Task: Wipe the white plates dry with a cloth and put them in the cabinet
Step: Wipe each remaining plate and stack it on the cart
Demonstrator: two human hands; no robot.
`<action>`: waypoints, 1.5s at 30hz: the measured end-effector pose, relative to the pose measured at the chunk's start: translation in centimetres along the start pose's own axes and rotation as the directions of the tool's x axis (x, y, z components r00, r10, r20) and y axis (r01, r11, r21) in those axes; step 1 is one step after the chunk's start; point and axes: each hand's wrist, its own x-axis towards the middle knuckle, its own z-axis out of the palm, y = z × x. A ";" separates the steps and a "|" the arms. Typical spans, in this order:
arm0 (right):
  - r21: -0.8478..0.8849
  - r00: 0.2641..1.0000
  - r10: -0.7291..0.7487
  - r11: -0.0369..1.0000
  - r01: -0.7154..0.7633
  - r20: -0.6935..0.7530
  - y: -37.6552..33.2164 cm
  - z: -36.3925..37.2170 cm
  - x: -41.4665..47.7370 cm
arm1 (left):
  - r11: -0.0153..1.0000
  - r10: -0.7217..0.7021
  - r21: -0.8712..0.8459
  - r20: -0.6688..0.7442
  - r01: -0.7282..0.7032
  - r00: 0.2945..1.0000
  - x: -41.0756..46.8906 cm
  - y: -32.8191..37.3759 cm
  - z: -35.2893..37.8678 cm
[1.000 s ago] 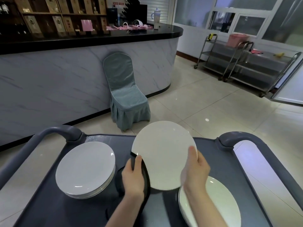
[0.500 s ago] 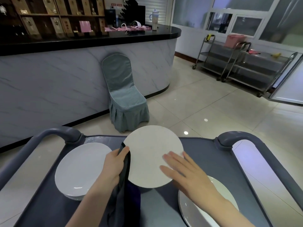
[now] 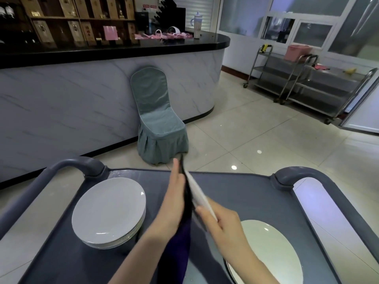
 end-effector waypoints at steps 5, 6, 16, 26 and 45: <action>0.394 0.927 0.313 0.894 -0.214 -0.206 -0.8 -0.5 1.7 | 0.651 0.482 0.532 0.261 -0.542 0.836 -2.1 -1.9 1.9; 0.439 0.907 0.357 0.868 -0.233 -0.223 -0.6 -0.7 2.0 | 0.581 0.468 0.580 0.337 -0.572 0.817 -2.6 -2.5 2.0; 0.320 0.903 0.350 0.910 -0.264 -0.250 -0.5 -0.5 0.8 | 0.795 0.386 0.431 0.185 -0.428 0.904 -0.6 -2.3 1.7; 0.378 0.888 0.384 0.884 -0.274 -0.253 0.3 -0.9 0.7 | 0.600 0.438 0.542 0.392 -0.588 0.809 -2.0 -4.1 1.9; 0.450 0.905 0.374 0.857 -0.252 -0.204 0.2 -2.6 -0.2 | 0.739 0.395 0.468 0.281 -0.484 0.875 0.0 -4.2 -1.0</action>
